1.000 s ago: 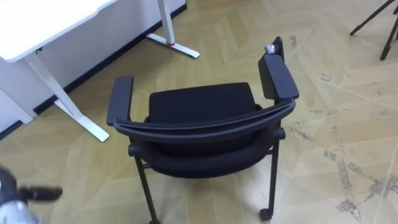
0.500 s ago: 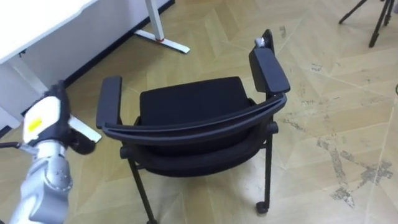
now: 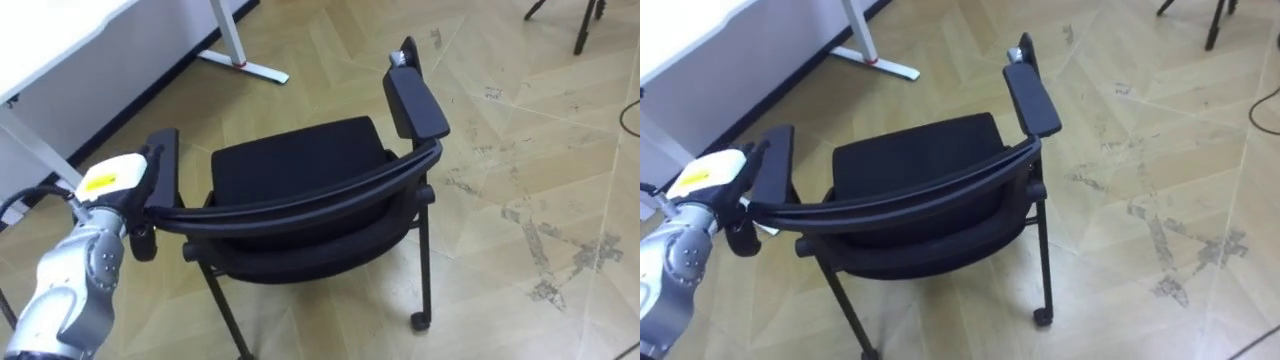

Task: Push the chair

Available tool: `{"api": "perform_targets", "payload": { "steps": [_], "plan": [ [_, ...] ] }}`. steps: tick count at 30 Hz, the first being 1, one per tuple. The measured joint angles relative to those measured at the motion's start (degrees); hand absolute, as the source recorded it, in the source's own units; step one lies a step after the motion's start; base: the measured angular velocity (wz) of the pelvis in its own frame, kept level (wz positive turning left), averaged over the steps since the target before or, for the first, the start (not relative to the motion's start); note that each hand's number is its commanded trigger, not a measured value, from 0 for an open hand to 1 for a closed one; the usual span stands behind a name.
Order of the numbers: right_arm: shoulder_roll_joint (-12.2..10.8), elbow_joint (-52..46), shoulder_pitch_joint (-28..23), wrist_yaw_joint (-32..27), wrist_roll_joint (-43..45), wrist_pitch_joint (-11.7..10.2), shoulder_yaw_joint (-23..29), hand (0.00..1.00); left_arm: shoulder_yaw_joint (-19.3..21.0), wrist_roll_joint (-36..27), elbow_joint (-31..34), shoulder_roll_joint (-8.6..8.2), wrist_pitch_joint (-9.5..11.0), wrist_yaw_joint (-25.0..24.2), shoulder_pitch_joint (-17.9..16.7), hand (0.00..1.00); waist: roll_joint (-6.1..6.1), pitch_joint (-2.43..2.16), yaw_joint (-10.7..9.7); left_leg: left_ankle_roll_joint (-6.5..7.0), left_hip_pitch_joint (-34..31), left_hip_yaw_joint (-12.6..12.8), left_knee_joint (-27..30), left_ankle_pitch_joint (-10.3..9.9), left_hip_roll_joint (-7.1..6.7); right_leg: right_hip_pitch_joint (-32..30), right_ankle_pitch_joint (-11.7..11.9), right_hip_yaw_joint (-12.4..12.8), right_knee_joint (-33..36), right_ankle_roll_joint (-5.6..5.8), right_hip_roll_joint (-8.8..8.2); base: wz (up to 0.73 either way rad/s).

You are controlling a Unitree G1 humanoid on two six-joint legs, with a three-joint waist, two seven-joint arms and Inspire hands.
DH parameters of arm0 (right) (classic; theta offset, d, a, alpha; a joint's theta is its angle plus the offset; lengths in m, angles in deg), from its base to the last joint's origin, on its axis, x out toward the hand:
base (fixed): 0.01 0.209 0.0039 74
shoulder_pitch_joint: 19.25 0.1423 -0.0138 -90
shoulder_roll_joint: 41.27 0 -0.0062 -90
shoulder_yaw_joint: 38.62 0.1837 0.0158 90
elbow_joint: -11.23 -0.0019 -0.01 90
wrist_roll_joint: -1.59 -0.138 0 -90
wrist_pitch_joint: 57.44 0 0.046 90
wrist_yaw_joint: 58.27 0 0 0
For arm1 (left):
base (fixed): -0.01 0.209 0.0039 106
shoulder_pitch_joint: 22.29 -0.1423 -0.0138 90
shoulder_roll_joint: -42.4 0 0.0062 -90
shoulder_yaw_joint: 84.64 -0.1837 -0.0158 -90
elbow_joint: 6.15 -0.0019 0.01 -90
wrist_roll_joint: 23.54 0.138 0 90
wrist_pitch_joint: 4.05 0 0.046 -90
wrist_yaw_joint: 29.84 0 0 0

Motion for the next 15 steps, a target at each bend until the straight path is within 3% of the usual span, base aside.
{"api": "perform_targets", "payload": {
  "steps": [5, 8, 15],
  "plan": [
    [0.6, 0.8, 0.4, -0.1, -0.5, -0.5, 0.1, 0.00, -1.8, -0.2, 1.5, 0.51, -1.0, -7.2, 1.0, 0.00, -0.01, -0.07, -0.1, 0.00, -0.5, 0.0, 0.2, 0.0, -0.01, 0.0, 0.0, 0.5, 0.0, -0.01, -0.03, 0.00],
    [0.6, 1.0, 0.3, 0.0, -0.2, -0.5, 0.7, 0.00, -1.8, -0.1, 7.5, 2.35, -2.0, -12.5, 1.4, 0.00, -0.20, -0.15, -0.1, 0.00, -0.8, -0.1, 0.7, 0.0, -0.02, -0.5, 0.0, 0.5, 0.1, -0.02, -0.04, 0.00],
    [0.6, 1.8, 0.8, 0.1, -0.2, -0.3, 0.7, 0.00, -1.8, -0.3, 8.7, 4.34, -3.9, -19.6, 6.0, 0.00, 0.20, -0.40, 0.2, 0.00, -0.9, -0.3, 0.9, 0.0, -0.01, -0.4, 0.0, 0.4, 0.2, -0.04, -0.04, 0.00]
  ]
}}
